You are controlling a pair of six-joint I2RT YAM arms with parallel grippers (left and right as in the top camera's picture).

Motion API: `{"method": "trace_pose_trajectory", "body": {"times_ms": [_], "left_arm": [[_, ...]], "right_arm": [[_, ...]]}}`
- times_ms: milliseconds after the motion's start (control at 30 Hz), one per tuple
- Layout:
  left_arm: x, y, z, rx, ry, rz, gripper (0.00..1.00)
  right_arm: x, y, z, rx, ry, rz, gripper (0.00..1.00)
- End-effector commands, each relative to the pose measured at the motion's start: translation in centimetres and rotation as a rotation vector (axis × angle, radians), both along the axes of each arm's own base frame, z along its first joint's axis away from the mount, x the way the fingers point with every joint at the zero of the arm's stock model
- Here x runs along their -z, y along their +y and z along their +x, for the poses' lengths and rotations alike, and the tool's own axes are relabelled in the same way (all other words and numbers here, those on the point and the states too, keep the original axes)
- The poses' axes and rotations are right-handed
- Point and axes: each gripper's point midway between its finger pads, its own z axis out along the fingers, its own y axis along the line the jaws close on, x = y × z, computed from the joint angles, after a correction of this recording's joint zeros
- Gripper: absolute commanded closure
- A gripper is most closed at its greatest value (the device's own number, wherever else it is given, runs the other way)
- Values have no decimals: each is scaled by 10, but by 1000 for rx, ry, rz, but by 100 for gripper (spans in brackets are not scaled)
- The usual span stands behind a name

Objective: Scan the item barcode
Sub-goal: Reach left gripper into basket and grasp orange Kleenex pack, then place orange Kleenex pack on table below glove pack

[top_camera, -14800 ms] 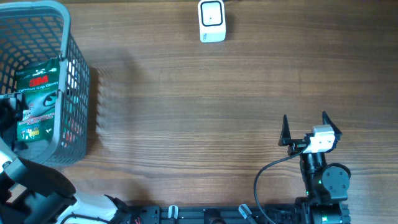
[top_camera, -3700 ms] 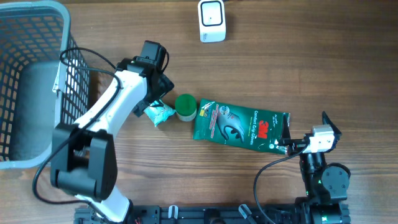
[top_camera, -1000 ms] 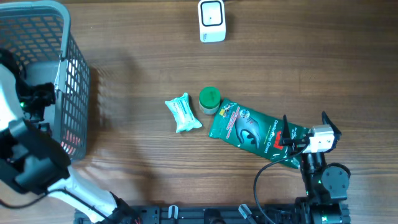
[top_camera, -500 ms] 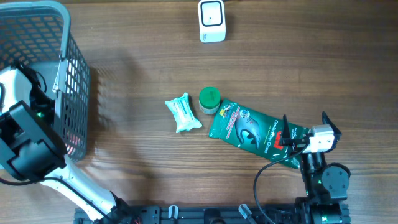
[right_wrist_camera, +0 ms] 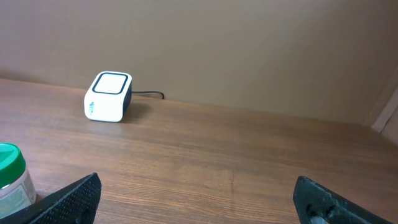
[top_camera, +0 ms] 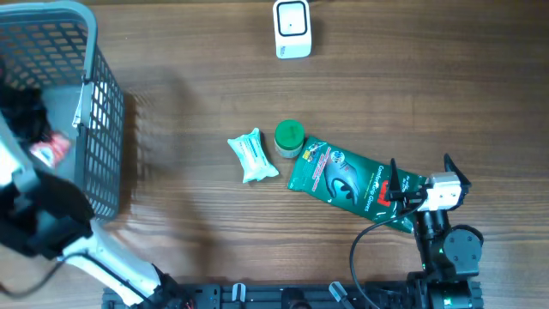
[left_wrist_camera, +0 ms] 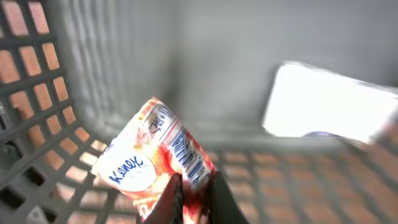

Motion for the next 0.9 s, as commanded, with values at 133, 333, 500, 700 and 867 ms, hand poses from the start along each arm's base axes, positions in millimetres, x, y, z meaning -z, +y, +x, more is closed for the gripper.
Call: {"method": "trace_pose_trajectory", "body": {"times_ms": [133, 333, 500, 700, 867], "left_arm": [[-192, -72, -44, 137, -523, 310, 96], [-190, -222, -42, 848, -543, 278, 96], [-63, -306, -41, 972, -296, 186, 96], [82, -390, -63, 1121, -297, -11, 96], [122, -447, -66, 1246, -468, -99, 96]], "right_arm": [[-1, 2, 0, -9, -7, -6, 0], [-1, 2, 0, -9, -7, -7, 0], [-1, 2, 0, -9, -7, -7, 0], [-1, 2, 0, -9, -7, -7, 0], [-1, 2, 0, -9, -7, -6, 0]]}}
